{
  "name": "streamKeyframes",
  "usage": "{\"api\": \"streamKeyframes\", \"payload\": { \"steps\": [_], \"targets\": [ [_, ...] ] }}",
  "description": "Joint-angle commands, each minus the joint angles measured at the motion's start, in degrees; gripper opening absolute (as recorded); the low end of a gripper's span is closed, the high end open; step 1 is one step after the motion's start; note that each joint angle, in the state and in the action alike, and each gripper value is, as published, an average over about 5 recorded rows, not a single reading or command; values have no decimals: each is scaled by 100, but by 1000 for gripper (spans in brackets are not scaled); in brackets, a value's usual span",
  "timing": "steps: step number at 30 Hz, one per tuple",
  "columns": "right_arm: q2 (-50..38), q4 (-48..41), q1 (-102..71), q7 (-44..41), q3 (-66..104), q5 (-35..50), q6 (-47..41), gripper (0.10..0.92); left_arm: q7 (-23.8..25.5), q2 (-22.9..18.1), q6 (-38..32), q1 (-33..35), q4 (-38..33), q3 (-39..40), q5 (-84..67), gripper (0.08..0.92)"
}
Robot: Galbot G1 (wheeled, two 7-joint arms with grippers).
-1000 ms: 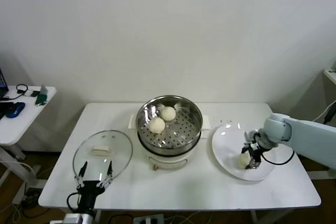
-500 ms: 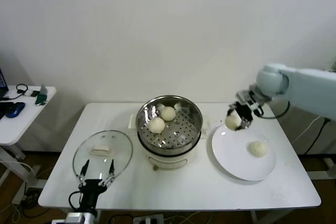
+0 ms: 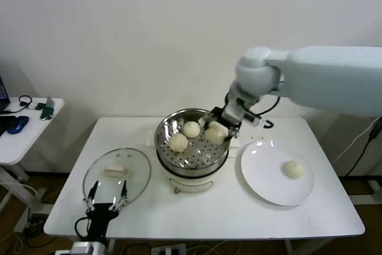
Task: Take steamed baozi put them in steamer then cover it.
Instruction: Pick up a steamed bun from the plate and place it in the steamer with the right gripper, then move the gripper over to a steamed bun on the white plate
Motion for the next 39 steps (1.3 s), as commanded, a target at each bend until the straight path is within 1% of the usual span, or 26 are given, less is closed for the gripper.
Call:
{"api": "streamKeyframes", "payload": {
  "steps": [1,10,17,21,24,27,31,33,35,39],
  "targets": [
    [1128,-242,-1108,331,103,-1546,344,687,-2,19,-11,15,14,-33,-51,823],
    [1310,-939,-1746,389,81,-1882,327,687,-4,42,-26,33,36,-51,-78,823],
    [1346,-1238,-1933,511,141,-2017,317,687,-4,41,-42,57,35,-23,-66,823],
    [1333,-1273,-1897,533,183,-1907,337,687,-5,40,-43,73,10,-30,-65,823],
    [1284,-1237,-1739,480,226,-1660,399,728,-5,37,-44,88,-7,-32,-64,823],
    [1171,-1212,-1474,382,290,-1383,489,794,-5,32,-46,102,-18,-30,-61,823],
    [831,-1175,-980,114,357,-869,534,820,-4,23,-54,112,-34,-16,-44,823],
    [534,-1146,-595,-205,290,-331,514,822,-2,15,-54,112,-41,-7,-35,823],
    [183,-1136,-162,-557,91,396,404,823,0,9,-49,108,-46,7,-22,823],
    [-652,-1241,786,-1024,-679,1838,-89,823,7,10,-42,91,-46,41,17,823]
  ]
}}
